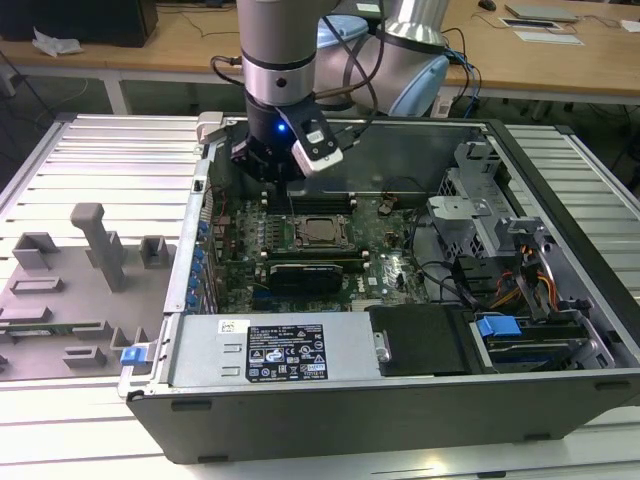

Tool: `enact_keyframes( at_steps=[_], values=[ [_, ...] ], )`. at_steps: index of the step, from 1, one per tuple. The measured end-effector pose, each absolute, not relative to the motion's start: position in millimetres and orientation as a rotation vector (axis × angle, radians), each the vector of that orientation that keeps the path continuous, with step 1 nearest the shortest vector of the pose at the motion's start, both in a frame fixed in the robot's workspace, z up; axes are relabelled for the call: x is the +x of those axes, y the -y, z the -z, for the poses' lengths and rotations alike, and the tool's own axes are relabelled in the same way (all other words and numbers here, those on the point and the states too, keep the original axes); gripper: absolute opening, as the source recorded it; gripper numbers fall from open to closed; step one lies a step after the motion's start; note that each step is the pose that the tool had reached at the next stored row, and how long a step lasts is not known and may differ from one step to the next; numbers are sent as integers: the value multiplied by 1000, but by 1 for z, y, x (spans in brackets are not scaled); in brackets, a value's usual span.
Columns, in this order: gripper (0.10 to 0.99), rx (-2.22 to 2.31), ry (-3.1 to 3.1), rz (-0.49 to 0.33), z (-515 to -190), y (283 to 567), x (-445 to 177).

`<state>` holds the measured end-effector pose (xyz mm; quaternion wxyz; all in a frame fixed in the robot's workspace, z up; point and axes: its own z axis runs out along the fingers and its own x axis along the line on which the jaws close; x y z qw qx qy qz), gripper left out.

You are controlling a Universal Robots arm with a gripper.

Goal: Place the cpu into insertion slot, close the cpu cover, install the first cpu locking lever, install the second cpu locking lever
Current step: 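Install the first cpu locking lever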

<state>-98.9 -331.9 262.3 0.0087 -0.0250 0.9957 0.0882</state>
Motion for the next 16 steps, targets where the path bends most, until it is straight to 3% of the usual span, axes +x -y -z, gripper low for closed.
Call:
enact_keyframes(
  at_steps=[7,16],
  values=[
    [106,-77,-3091,-427,-262,332,-101],
    [106,-77,-3090,-432,-256,332,-96]
  ],
)
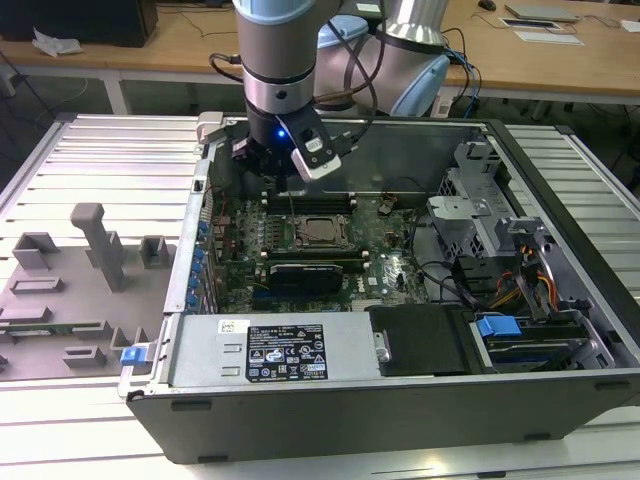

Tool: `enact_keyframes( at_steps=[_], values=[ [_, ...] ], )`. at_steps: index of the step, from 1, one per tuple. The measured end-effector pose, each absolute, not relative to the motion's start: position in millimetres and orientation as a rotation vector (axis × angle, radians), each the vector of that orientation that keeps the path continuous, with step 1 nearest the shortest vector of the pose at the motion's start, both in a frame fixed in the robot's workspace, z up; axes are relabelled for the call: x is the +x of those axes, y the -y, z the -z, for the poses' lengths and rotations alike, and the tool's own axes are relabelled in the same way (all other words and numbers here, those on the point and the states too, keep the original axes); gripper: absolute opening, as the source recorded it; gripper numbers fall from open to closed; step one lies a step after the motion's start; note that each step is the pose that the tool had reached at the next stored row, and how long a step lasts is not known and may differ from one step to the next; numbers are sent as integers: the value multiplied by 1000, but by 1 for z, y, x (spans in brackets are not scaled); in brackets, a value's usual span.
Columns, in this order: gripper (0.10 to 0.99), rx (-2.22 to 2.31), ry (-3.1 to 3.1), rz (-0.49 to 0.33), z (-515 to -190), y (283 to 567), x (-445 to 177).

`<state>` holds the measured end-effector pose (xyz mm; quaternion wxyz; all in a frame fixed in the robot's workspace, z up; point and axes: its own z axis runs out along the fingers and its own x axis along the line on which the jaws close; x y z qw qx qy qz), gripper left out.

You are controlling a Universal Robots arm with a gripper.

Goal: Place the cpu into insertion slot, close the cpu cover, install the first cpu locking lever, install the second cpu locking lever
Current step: 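Install the first cpu locking lever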

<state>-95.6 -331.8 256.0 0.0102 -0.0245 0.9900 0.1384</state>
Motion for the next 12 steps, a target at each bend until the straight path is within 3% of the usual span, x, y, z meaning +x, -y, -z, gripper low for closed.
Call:
enact_keyframes(
  at_steps=[12],
  values=[
    [106,-77,-3090,-432,-254,332,-42]
  ],
)
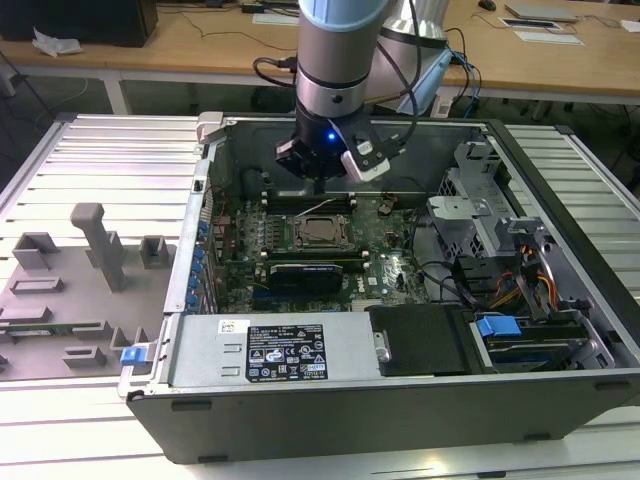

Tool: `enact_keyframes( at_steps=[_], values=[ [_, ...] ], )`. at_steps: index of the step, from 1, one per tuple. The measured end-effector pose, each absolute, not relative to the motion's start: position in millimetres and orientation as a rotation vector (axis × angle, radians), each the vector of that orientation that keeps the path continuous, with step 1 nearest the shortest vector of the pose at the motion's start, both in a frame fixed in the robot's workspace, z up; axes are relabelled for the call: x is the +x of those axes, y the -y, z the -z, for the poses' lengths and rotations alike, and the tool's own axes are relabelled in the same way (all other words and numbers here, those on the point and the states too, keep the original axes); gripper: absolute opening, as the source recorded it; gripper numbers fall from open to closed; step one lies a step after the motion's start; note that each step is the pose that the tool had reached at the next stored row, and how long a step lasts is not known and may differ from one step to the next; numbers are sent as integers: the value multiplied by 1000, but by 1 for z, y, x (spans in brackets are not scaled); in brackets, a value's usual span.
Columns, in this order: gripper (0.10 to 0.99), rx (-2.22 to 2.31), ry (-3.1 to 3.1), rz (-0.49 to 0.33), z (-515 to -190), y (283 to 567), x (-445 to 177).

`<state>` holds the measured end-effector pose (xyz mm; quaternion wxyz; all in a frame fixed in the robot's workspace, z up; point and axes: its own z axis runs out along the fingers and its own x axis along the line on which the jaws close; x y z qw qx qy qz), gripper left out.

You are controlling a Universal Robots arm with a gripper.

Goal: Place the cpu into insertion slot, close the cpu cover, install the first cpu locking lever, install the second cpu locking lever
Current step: 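Install the first cpu locking lever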

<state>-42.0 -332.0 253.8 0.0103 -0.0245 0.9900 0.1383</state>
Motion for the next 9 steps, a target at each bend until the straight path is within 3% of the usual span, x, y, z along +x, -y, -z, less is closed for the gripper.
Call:
enact_keyframes(
  at_steps=[3,9],
  values=[
    [106,-76,-3090,-432,-254,332,-42],
    [106,-78,-3087,-311,-253,332,-42]
  ],
)
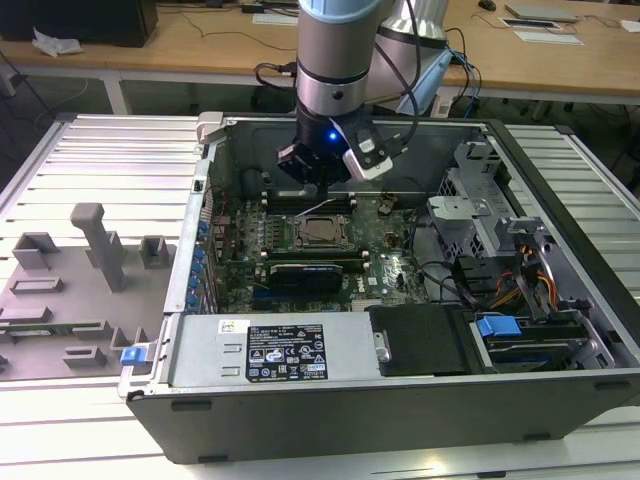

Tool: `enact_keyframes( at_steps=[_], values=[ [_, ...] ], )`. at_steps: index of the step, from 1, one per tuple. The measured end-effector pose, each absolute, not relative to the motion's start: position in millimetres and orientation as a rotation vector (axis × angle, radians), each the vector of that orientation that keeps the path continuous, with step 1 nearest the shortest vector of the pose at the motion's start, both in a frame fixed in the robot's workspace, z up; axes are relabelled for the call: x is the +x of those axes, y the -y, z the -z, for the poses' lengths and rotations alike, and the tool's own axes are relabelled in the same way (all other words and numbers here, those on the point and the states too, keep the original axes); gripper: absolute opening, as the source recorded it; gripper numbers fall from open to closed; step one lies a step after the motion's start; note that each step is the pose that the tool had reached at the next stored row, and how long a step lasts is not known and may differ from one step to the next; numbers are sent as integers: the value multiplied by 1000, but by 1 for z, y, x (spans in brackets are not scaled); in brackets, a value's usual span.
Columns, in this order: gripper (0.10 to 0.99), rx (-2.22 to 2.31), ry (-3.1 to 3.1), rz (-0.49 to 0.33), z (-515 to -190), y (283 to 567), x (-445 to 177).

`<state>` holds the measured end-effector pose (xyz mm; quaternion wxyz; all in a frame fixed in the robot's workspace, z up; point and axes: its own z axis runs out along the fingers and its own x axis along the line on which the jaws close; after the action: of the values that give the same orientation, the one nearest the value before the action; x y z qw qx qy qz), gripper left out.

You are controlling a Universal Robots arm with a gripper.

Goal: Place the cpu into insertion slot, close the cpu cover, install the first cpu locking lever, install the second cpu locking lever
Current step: 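Install the first cpu locking lever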

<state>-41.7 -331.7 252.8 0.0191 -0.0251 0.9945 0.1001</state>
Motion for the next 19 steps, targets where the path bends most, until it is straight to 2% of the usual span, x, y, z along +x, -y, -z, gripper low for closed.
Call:
enact_keyframes(
  at_steps=[10,19],
  values=[
    [106,-84,-3040,-304,-245,330,-43],
    [106,-87,-3023,-301,-232,314,-45]
  ],
)
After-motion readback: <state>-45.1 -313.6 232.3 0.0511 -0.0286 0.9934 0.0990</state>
